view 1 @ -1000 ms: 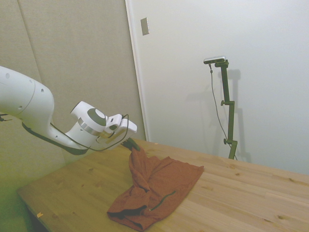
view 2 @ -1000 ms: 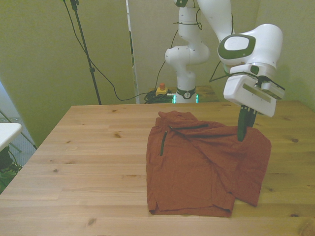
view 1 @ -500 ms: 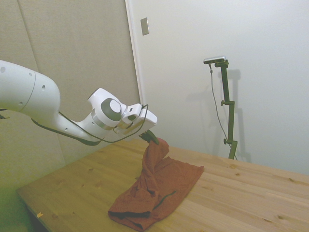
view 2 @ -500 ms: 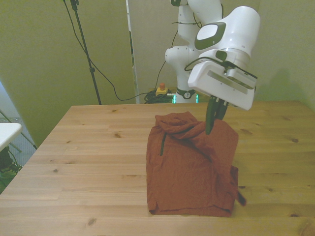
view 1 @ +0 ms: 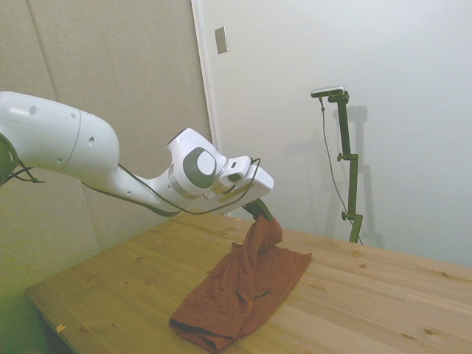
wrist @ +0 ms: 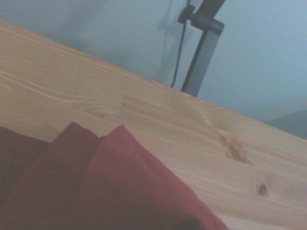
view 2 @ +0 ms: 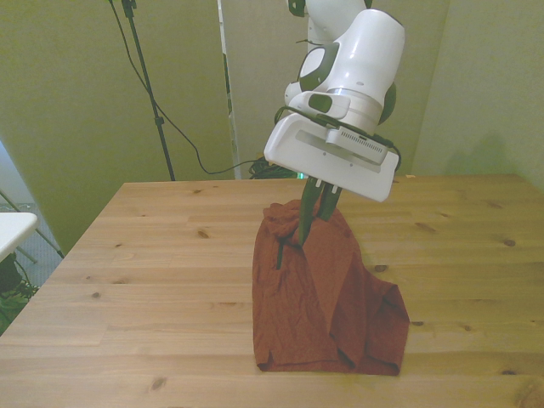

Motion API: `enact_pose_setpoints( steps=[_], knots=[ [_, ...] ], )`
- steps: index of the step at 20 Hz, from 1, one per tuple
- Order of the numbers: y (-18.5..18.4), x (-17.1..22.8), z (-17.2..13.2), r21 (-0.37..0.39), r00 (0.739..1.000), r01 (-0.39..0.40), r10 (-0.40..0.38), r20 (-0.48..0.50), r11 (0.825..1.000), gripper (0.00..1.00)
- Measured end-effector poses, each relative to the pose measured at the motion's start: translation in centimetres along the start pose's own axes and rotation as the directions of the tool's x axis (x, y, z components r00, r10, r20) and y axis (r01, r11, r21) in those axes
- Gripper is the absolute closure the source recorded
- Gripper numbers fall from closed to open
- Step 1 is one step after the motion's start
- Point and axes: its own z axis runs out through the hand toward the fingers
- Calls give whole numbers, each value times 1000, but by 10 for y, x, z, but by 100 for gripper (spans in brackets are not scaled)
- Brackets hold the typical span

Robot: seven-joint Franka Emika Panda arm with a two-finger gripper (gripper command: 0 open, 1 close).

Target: Fold the shorts

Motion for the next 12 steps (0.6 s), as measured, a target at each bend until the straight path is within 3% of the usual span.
enact_pose_setpoints(
  steps=[1, 2, 6, 12],
  knots=[
    [3, 1, 8, 3, 1000, -8, 8, 20, 1000, 100],
    [4, 2, 14, 9, 999, -19, 19, 43, 1000, 0],
    [17, 11, 32, 41, 992, -64, 59, 113, 997, 0],
    [36, 32, 30, 73, 982, -119, 106, 159, 990, 0]
  ],
)
